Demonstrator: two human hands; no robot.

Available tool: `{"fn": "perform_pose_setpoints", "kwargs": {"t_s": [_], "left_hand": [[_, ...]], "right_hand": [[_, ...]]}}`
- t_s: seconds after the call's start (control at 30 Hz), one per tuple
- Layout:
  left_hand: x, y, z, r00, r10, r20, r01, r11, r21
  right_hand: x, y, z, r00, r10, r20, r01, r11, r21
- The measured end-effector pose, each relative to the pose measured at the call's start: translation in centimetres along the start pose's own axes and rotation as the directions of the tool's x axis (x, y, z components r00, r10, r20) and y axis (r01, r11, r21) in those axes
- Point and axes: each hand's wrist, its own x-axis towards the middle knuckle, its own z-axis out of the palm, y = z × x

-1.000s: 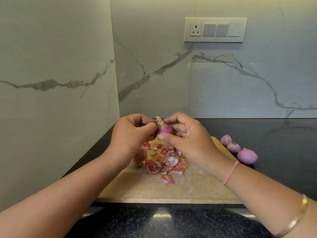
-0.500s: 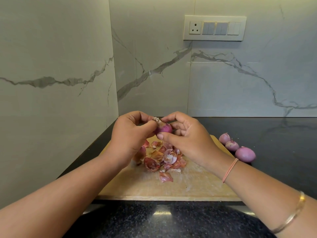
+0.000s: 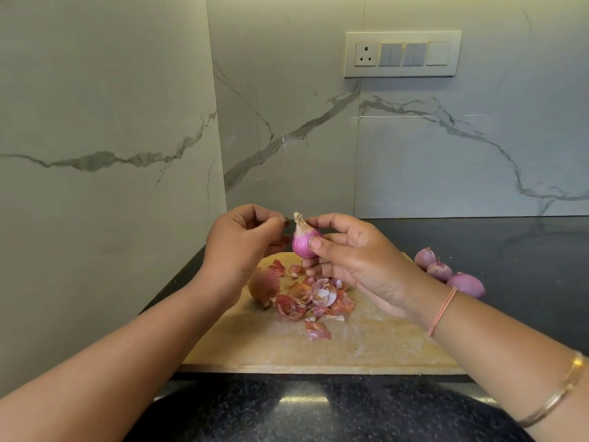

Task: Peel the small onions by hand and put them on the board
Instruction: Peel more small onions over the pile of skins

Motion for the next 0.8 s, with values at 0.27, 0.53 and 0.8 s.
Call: {"fn": "perform_pose_setpoints", "kwargs": {"t_s": [0.27,0.53,0.8], "left_hand": [[-0.63,0.11,0.22,0.994,0.084,0.069,-0.083,0.996,-0.018],[-0.94,0.3,0.51,0.996,0.036,0.076,-0.03,0.996,-0.079],[-0.43,-0.04,0.29,0.997,0.026,0.066,-0.024,0.999,-0.041]], "right_hand": [[0.18,0.19,-0.23,0.996,-0.04,-0.075,0.034,0.996,-0.078],[0.12,0.3,0.3,0.983,-0.135,-0.124,0.093,0.95,-0.298],[0.01,0.1,0.52,0.988,-0.138,-0.07,0.114,0.957,-0.268]]}}
